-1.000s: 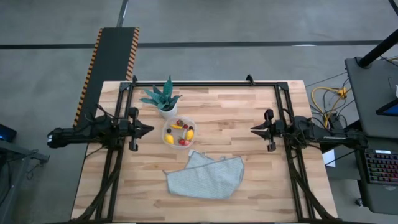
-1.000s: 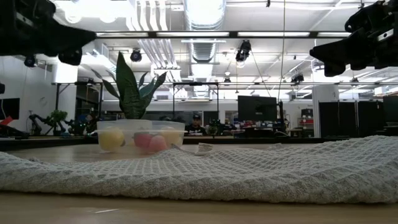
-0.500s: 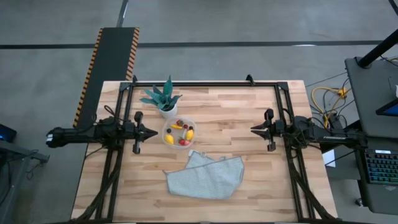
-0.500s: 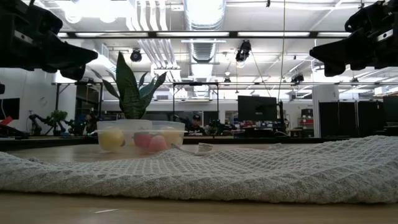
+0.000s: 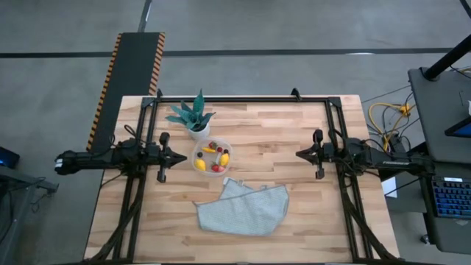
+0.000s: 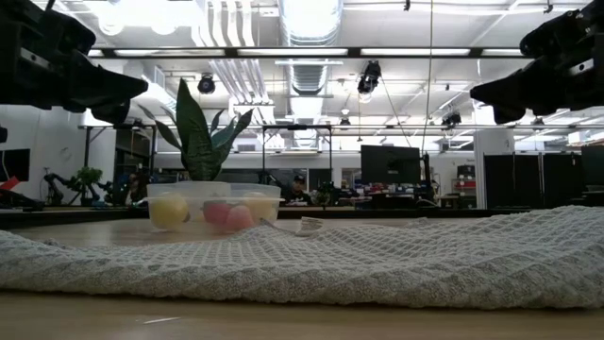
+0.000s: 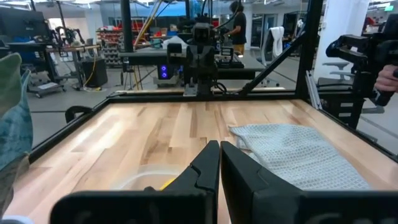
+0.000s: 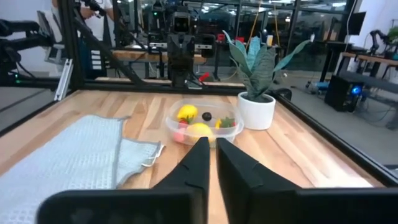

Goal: Pick and placing Produce into tupperware
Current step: Return to Home Position

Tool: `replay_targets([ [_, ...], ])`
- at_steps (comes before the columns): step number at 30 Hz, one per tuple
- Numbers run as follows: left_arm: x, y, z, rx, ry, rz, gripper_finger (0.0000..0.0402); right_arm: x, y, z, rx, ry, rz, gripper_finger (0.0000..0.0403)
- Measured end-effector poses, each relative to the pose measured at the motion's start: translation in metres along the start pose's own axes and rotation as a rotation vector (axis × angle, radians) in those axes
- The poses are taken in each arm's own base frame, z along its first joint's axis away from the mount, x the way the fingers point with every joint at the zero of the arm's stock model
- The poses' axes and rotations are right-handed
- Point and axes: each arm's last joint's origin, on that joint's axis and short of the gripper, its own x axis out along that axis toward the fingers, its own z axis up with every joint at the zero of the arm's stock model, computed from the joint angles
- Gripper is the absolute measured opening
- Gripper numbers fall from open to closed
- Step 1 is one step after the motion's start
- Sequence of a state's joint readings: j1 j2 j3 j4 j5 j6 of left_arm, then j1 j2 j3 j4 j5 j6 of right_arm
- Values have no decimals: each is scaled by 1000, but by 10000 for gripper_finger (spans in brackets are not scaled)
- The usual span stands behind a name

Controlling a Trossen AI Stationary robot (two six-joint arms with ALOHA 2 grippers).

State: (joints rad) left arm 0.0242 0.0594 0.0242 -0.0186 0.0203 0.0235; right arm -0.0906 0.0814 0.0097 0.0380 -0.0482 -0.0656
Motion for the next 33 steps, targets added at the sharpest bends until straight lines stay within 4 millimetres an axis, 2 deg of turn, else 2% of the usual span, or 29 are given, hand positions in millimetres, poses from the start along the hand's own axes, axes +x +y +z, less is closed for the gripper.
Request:
replay_targets([
  [5, 0, 0, 0, 0, 4, 0, 0, 0, 0, -1, -7, 9, 4, 9],
  [33, 1, 0, -1, 8, 14, -12, 0, 0, 0, -2, 67, 23, 2, 9],
])
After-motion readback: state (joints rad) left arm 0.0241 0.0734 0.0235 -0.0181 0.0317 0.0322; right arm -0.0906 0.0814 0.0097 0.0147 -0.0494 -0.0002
